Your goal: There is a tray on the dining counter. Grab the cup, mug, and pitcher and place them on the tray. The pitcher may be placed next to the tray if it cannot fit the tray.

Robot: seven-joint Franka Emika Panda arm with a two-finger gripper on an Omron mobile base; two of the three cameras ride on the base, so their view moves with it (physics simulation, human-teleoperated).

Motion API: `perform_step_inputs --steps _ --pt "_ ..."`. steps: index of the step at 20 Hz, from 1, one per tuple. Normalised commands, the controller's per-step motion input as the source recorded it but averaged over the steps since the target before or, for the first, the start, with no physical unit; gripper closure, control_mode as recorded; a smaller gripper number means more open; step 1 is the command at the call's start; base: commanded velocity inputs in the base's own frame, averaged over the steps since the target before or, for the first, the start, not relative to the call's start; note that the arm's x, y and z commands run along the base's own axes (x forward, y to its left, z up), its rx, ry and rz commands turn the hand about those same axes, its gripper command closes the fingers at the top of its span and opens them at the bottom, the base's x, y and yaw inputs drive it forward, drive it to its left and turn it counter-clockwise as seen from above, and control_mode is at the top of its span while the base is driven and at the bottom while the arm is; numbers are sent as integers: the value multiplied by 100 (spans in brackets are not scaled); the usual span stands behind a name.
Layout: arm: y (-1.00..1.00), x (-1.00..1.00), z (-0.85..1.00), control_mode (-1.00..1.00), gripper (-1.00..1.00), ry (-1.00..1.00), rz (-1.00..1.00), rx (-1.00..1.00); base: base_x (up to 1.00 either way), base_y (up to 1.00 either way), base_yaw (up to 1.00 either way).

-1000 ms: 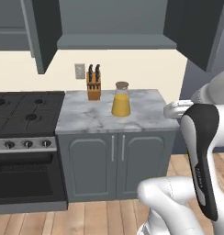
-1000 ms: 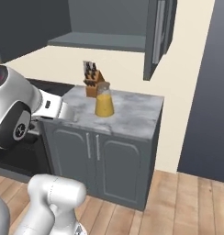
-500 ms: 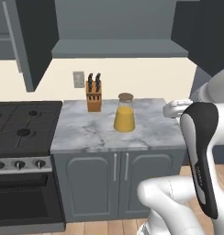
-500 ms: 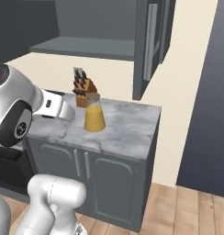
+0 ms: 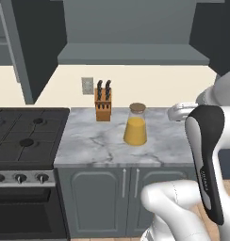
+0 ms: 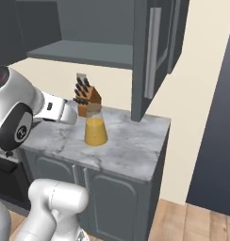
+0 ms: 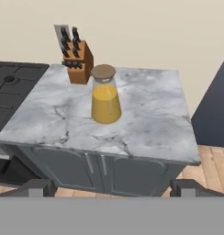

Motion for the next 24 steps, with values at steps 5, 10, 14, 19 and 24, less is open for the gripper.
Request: perform_step_inputs --steps 5,10,14,19,24 --pt "0 0 0 100 -100 0 0 0 32 -16 18" --pt "0 0 0 100 -100 0 0 0 37 -27 16" --pt "0 0 0 100 -100 0 0 0 18 -37 11" --pt "0 0 0 100 -100 0 0 0 0 -24 2" --pt "0 0 0 100 -100 0 0 0 0 -1 0"
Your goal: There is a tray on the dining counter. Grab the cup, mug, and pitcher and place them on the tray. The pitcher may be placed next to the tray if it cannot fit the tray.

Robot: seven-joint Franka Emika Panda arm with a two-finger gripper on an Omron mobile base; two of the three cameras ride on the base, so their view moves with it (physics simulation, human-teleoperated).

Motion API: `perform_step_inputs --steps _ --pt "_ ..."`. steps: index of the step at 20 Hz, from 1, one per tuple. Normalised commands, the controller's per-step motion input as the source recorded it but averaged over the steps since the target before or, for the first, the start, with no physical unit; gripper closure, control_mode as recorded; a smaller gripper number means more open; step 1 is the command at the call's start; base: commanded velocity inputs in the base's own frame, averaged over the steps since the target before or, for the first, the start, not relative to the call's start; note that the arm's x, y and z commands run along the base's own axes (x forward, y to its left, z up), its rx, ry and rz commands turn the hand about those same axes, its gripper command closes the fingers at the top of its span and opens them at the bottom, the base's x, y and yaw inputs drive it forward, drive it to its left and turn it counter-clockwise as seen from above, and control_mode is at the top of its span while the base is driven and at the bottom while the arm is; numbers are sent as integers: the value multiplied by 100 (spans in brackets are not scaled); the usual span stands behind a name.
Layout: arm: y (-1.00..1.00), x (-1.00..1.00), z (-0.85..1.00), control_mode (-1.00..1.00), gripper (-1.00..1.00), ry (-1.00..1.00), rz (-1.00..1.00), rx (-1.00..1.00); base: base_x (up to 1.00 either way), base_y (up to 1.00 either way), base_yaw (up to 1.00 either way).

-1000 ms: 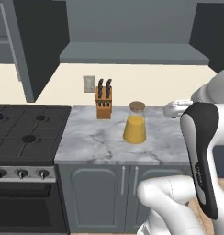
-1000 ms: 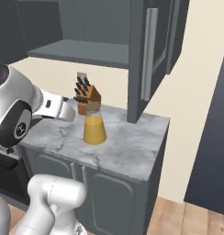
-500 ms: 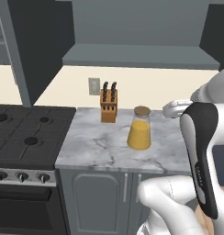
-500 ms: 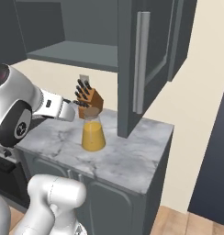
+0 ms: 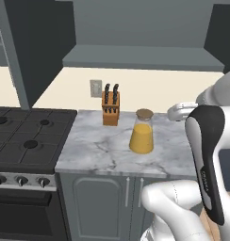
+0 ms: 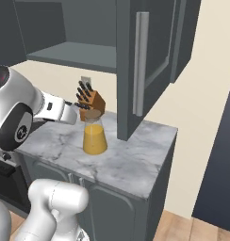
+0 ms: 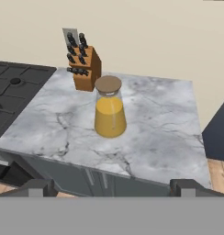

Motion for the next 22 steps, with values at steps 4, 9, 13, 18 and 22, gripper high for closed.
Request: perform_step_inputs --steps 4,9,13,18,22 --pt "0 0 0 100 -100 0 0 0 0 0 0" --pt "0 0 0 -100 -100 0 0 0 0 0 0" --pt "0 0 -1 -100 -100 0 0 0 0 0 0" --pt "-7 0 -31 -100 -100 0 0 0 0 0 0" --pt "0 0 -54 -100 -100 0 0 0 0 0 0"
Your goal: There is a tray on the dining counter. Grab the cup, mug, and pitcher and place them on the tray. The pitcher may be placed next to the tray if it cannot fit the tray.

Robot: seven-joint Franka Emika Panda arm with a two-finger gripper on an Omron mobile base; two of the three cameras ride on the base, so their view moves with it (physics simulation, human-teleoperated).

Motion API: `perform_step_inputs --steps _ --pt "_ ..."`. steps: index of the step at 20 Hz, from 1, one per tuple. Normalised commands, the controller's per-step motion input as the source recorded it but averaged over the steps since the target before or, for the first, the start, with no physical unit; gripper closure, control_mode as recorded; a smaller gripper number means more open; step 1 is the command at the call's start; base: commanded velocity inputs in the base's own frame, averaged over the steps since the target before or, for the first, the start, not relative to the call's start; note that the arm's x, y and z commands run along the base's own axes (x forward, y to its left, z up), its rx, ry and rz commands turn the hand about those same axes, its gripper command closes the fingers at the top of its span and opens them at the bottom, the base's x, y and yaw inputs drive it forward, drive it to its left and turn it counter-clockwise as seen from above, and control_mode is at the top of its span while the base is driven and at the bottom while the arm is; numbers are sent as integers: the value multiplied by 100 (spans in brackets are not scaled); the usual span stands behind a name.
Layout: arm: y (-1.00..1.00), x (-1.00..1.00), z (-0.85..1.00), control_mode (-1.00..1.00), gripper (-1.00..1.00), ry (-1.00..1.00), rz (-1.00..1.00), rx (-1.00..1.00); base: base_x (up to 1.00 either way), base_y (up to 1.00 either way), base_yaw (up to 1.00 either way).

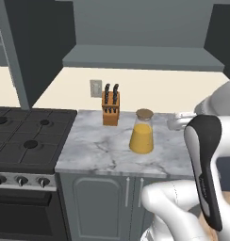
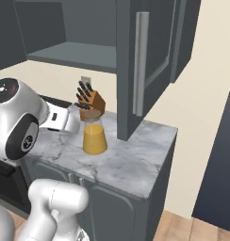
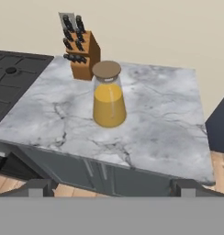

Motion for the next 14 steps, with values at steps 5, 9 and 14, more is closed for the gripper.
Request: perform_step_inputs --steps 5,9,14 --pt "0 15 -25 -100 -100 0 1 0 0 0 0" --pt "0 37 -8 -100 -100 0 4 0 0 0 0" --pt "-8 35 -10 -100 -100 0 8 0 0 0 0"
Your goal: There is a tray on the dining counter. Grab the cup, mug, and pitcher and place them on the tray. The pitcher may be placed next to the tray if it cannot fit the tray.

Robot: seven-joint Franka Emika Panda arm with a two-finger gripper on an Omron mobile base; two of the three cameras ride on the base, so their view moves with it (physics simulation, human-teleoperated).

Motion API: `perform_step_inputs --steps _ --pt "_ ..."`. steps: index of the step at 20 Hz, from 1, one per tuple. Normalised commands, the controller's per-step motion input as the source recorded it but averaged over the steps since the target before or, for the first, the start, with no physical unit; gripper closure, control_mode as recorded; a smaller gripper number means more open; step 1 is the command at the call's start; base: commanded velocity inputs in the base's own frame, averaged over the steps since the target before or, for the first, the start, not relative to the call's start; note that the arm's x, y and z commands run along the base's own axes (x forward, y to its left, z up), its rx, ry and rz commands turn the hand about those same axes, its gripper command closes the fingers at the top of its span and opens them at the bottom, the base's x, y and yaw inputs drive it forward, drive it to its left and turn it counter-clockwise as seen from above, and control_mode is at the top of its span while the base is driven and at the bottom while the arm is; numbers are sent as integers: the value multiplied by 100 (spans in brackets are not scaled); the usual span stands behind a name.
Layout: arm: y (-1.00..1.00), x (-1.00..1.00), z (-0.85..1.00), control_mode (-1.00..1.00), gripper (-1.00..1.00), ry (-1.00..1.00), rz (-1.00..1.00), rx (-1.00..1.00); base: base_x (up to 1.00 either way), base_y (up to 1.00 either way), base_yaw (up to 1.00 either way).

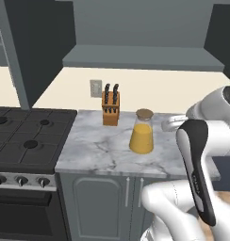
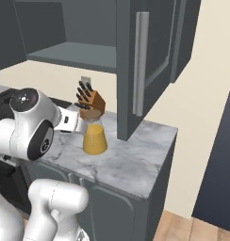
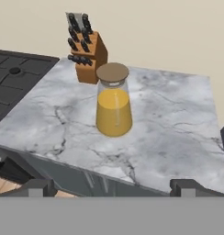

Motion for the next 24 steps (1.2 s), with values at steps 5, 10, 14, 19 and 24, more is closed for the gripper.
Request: perform_step_inputs --steps 5,10,14,19,24 --pt "-4 22 -21 -100 -100 0 6 0 0 0 0" --pt "0 27 -23 -100 -100 0 1 -1 0 0 0" --pt "0 20 -13 -100 -100 0 0 -1 0 0 0" --pt "0 20 -13 -100 -100 0 0 -2 0 0 0" --pt "0 9 -11 -100 -100 0 -4 -3 0 0 0"
